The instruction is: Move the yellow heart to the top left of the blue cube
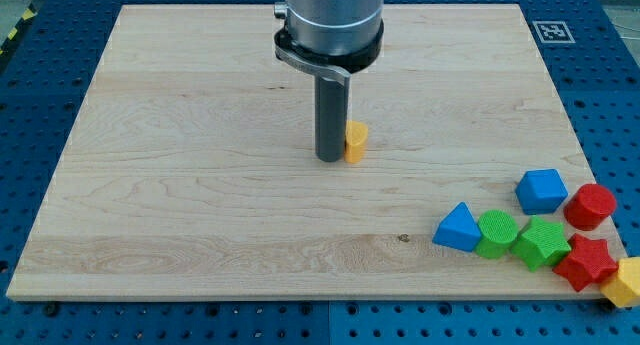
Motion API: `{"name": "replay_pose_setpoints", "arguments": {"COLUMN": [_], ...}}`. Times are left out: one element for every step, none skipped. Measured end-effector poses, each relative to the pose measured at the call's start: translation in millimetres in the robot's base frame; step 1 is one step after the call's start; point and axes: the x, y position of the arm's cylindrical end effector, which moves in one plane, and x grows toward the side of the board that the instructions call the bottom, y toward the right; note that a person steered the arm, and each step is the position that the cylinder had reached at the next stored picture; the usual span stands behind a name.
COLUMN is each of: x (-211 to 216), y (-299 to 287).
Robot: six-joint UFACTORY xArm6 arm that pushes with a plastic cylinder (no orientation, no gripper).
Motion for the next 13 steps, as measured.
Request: {"name": "replay_pose_setpoints", "arguments": {"x": [-37,-57,-35,6,23,22,7,-21,-24,-24,-22,-14,-18], "y": [-31,-42,-22,18,45,48,43,28,39,61,89,122,127]}}
